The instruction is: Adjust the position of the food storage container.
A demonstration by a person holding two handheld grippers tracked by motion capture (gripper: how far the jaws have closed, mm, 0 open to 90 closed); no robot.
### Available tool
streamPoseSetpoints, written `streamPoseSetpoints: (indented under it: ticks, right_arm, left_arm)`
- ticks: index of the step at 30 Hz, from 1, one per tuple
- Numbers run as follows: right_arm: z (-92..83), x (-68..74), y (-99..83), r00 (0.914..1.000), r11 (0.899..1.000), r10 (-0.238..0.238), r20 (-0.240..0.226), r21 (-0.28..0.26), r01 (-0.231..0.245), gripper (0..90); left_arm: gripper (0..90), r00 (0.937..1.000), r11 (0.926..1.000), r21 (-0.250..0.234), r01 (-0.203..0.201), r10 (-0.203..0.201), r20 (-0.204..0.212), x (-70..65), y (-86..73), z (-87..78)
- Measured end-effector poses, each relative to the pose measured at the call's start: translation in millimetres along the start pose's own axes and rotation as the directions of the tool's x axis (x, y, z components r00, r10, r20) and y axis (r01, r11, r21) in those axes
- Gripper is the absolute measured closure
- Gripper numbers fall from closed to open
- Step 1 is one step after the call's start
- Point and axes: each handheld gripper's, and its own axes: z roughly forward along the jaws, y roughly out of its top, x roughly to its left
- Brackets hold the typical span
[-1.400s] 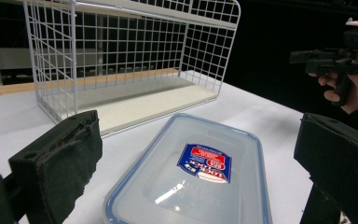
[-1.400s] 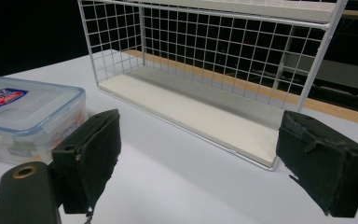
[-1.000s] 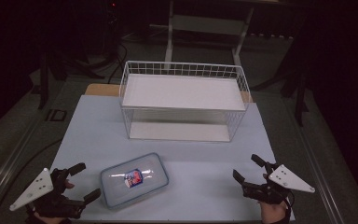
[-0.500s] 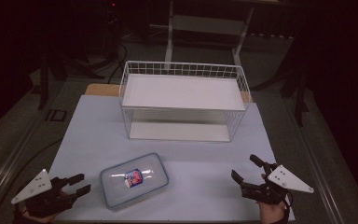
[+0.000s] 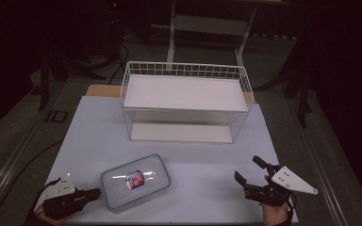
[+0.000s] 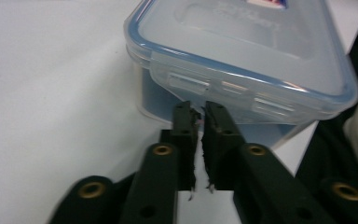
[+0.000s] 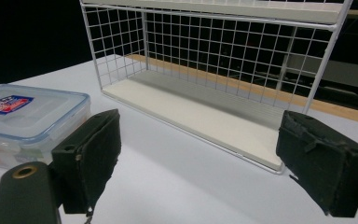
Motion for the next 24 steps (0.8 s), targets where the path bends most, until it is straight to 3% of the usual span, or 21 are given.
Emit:
streamPoseSetpoints:
  ticks: [5,10,19,24]
  right_arm:
    - [0.0,0.7,0.1,1.0,1.0,-0.006,-0.003,0.0,0.006,13.7]
    - [0.7,0.2,-0.4,1.0,1.0,-0.001,-0.004,0.004,0.001,13.7]
    - [0.8,0.3,-0.5,1.0,1.0,-0.002,-0.008,0.004,0.002,13.7]
    - [0.9,0.6,-0.8,0.9999,1.0,-0.001,-0.014,0.005,0.001,13.7]
  left_arm:
    - [88.5,0.9994,0.9998,-0.002,0.019,-0.019,-0.03,4.2,3.1,4.2]
    - [89.5,0.9994,1.0,0.005,0.004,-0.004,-0.035,8.2,8.4,8.5]
    - [89.6,0.9998,0.9996,0.026,0.008,-0.008,-0.021,15.5,22.9,24.3]
    - [89.6,0.9999,0.9987,0.05,0.009,-0.01,0.009,11.2,20.2,22.0]
